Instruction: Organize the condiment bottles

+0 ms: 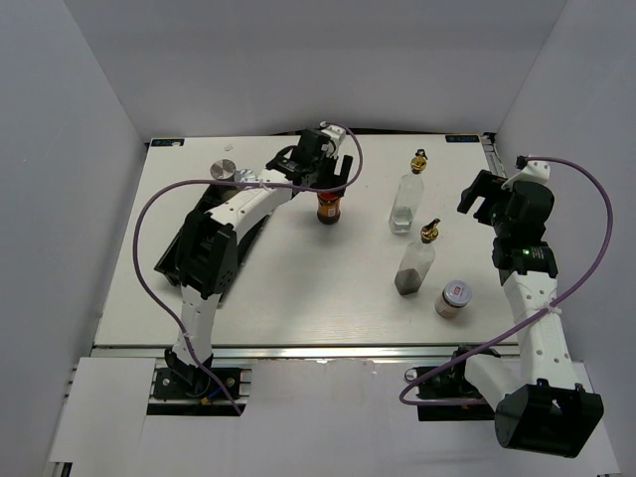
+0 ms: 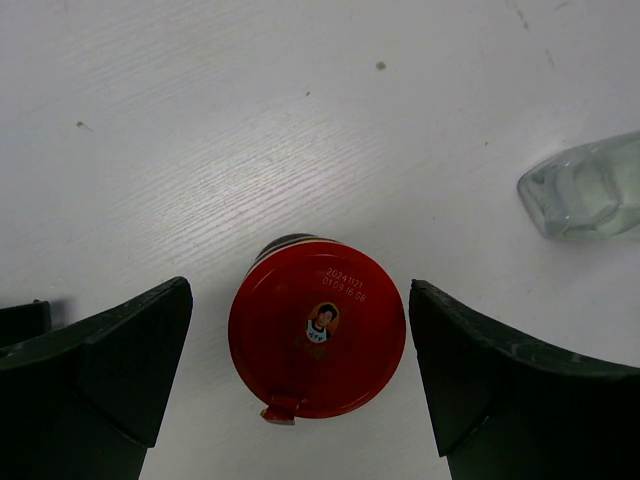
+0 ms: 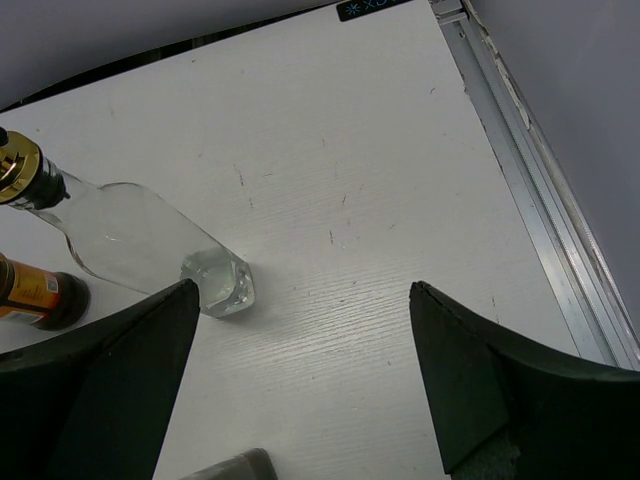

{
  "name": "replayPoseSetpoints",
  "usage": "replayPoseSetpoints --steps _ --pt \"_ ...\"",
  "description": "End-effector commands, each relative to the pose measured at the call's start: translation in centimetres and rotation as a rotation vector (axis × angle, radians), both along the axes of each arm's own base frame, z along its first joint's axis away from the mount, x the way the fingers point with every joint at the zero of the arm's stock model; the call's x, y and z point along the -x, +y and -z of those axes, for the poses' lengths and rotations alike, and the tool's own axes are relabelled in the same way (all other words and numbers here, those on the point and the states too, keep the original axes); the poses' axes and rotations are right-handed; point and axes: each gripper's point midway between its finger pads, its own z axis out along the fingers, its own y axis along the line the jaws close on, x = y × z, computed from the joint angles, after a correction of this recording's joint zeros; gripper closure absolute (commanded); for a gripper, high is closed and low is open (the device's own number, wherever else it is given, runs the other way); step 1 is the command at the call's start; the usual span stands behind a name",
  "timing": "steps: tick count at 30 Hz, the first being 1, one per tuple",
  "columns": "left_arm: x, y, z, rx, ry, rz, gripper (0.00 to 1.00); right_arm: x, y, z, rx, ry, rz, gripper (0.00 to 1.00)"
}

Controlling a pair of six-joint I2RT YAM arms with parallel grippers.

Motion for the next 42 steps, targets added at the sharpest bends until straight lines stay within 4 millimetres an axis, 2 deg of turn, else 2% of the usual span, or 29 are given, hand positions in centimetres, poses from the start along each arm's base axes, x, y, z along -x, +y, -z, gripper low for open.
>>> replayPoseSetpoints --steps 1,5,6,8,9,11,12,15,16,18,21,22,25,26,28,29,31,33,34,35,37,38,39,40,41,42 --pt "0.5 -0.6 -2.7 0.009 -0.032 0.043 0.02 -0.3 -0.1 -2.2 0.021 -0.059 -0.006 0.11" --pt "0.8 -0.5 -1.3 -0.011 -0.009 0.041 0.02 -0.3 -0.1 -2.1 0.020 -0.059 -0.004 0.11" --pt "0.6 -0.3 -1.1 -0.020 -0.009 0.031 0.06 -0.3 -0.1 -2.1 0.020 -0.061 -0.006 0.11" --pt "0.6 -0.2 -1.2 -0.028 -0.012 0.027 0.16 -0.3 0.0 -2.1 0.018 -0.061 -0.008 0.11" --pt "0.5 -0.1 -1.5 -0.029 -0.017 0.026 0.31 -0.4 0.0 -2.2 0.019 -0.062 -0.009 0.11" --pt "0.4 -0.1 -2.3 -0.023 -0.032 0.019 0.50 -0.3 0.0 -2.1 0.018 -0.059 -0.007 0.11" --pt "0.4 0.0 -3.2 -0.019 -0.048 0.016 0.65 -0.3 -0.1 -2.1 0.020 -0.059 -0.006 0.11" --pt "0.4 0.1 -5.5 0.002 -0.089 0.009 0.87 -0.3 0.1 -2.0 0.014 -0.060 -0.010 0.11" --pt "0.4 0.2 -7.4 0.022 -0.122 0.006 0.99 -0.4 0.3 -2.0 0.006 -0.063 -0.017 0.11" --pt "0.4 0.3 -9.8 0.046 -0.159 -0.004 1.00 -0.4 0.5 -2.0 0.000 -0.067 -0.032 0.11" --pt "0.8 1.0 -15.0 0.107 -0.242 -0.034 1.00 -0.4 0.6 -2.2 -0.002 -0.070 -0.034 0.10" --pt "1.3 1.6 -17.2 0.130 -0.278 -0.051 1.00 -0.4 0.6 -2.2 -0.005 -0.072 -0.034 0.10" --pt "2.1 3.0 -21.0 0.174 -0.336 -0.108 1.00 -0.2 0.8 -2.5 -0.009 -0.086 -0.045 0.11" --pt "2.7 4.4 -23.3 0.184 -0.379 -0.155 1.00 -0.1 0.9 -2.6 -0.010 -0.091 -0.044 0.11" --pt "3.3 6.4 -24.9 0.178 -0.416 -0.223 1.00 -0.1 0.9 -2.6 -0.009 -0.091 -0.045 0.11" --pt "3.9 8.9 -26.9 0.169 -0.467 -0.320 1.00 -0.1 0.9 -2.7 -0.010 -0.094 -0.044 0.11" --pt "4.6 11.4 -27.6 0.138 -0.498 -0.412 1.00 0.0 0.9 -2.7 -0.010 -0.095 -0.044 0.11" --pt "5.7 15.1 -29.3 0.131 -0.533 -0.529 1.00 0.1 0.9 -2.9 -0.009 -0.101 -0.044 0.11" --pt "5.8 16.3 -28.9 0.121 -0.527 -0.561 1.00 0.1 0.9 -3.0 -0.009 -0.103 -0.043 0.10" --pt "5.6 18.6 -28.9 0.127 -0.524 -0.626 1.00 0.2 0.9 -2.9 -0.008 -0.101 -0.045 0.11" --pt "6.3 21.9 -29.6 0.152 -0.536 -0.698 1.00 0.2 0.9 -2.9 -0.009 -0.100 -0.044 0.10" --pt "6.1 24.4 -28.2 0.135 -0.519 -0.770 1.00 0.2 0.9 -3.0 -0.009 -0.101 -0.044 0.11" --pt "7.2 26.5 -28.7 0.132 -0.544 -0.839 1.00 0.2 0.9 -2.9 -0.008 -0.100 -0.045 0.11" --pt "7.6 28.2 -28.3 0.121 -0.547 -0.886 1.00 0.2 0.9 -2.9 -0.010 -0.098 -0.044 0.10" --pt "7.8 28.9 -26.4 0.097 -0.519 -0.902 1.00 0.2 0.9 -2.9 -0.008 -0.098 -0.045 0.11" --pt "8.0 29.6 -26.0 0.112 -0.518 -0.921 1.00 0.1 0.9 -2.8 -0.010 -0.097 -0.044 0.10"
